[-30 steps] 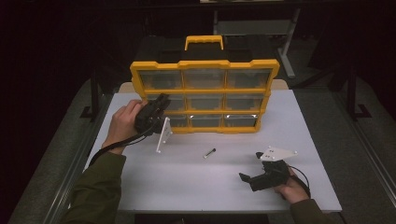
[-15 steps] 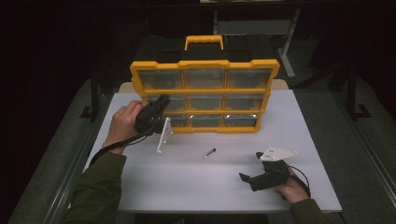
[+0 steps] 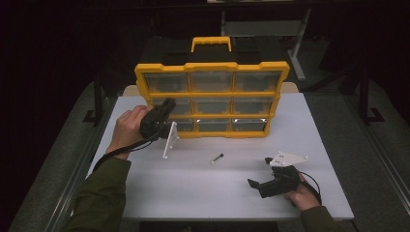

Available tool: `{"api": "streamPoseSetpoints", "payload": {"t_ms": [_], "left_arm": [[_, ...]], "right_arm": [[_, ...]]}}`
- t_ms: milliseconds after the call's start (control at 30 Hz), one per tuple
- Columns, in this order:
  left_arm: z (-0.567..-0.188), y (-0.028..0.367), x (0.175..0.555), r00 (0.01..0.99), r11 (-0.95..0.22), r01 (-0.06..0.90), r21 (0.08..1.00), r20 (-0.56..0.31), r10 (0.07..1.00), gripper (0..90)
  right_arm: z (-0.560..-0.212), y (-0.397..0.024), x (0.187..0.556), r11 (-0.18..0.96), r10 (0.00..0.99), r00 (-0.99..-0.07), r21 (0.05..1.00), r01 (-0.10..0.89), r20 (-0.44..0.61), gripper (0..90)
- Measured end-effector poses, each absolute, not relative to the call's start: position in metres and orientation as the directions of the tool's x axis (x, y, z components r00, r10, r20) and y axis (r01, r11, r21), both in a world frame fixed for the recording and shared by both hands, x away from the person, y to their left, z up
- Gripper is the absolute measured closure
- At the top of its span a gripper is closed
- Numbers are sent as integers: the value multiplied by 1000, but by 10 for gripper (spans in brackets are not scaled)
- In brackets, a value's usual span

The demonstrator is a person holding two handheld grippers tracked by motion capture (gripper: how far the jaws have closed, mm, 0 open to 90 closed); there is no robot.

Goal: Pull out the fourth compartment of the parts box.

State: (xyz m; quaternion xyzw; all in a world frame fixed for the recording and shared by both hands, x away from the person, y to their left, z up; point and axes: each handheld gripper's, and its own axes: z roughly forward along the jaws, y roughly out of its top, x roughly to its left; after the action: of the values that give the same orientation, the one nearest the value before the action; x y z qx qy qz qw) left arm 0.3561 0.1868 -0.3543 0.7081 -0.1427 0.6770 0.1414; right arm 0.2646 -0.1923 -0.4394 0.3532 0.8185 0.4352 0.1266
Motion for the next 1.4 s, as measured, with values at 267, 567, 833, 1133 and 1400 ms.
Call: {"api": "streamPoseSetpoints", "payload": {"t_ms": [267,567,833,1133,1400], "left_arm": [[-354,187,351,49,-921,-389,10,999,-10,794],[-354,186,346,51,-920,-391,20,999,0,794],[-354,187,338,45,-920,-392,22,999,5,795],[-355,187,333,44,-914,-404,36,999,20,794],[-356,187,326,36,-916,-401,27,999,14,795]], "right_arm": [[-440,-192,265,371,689,-718,802,469,101,0],[-439,-192,265,371,689,-718,802,469,101,0],[-439,-193,265,368,689,-717,802,470,104,0],[-440,-192,265,369,688,-718,802,469,103,0],[-440,-193,265,369,688,-718,802,469,103,0]]}}
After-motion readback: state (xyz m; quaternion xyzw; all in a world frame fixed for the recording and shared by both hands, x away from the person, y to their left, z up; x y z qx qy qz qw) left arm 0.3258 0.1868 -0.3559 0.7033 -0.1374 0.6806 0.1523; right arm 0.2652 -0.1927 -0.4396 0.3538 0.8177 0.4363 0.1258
